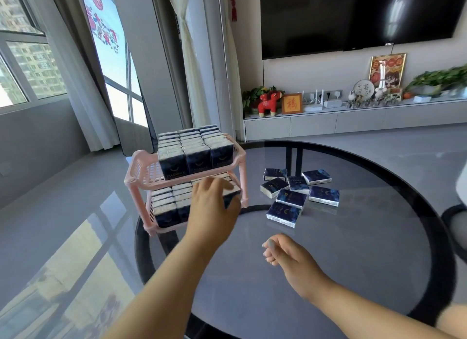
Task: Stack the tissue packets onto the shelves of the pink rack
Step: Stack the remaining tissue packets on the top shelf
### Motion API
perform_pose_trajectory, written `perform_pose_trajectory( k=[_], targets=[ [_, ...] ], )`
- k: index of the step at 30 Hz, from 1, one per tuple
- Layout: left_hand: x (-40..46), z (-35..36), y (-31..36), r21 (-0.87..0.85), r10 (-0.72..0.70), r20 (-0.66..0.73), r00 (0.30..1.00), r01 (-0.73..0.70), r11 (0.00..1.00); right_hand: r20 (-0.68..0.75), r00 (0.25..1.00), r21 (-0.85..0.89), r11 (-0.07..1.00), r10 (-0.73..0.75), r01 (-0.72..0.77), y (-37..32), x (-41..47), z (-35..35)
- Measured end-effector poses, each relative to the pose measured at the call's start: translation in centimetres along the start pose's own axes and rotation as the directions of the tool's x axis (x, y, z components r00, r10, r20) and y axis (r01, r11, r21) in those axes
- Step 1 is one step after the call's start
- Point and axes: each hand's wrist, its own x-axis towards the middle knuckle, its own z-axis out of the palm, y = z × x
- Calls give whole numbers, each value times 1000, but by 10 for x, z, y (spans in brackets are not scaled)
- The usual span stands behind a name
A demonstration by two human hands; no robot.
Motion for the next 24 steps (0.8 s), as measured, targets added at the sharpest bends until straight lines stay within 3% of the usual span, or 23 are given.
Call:
perform_pose_trajectory(
  k=[5, 8, 12, 17, 24],
  targets=[
    [-29, 44, -4, -104, -201, 284, 937, 239, 965, -43, 999, 67, 997, 28, -25, -2, 5, -13],
    [-43, 59, -4, -92, -219, 369, 903, 270, 958, -106, 994, 66, 998, 31, -24, -2, 11, -25],
    [-53, 71, -8, -47, -168, 434, 885, 209, 977, -192, 980, 59, 998, 45, -34, 0, 18, -44],
    [-59, 84, -10, 201, -66, 439, 896, -26, 979, -289, 956, 29, 999, 49, -43, 4, 21, -70],
    [-60, 94, -19, 254, -15, 425, 905, -103, 962, -501, 865, -96, 992, 21, -80, 0, 65, -123]
  ],
)
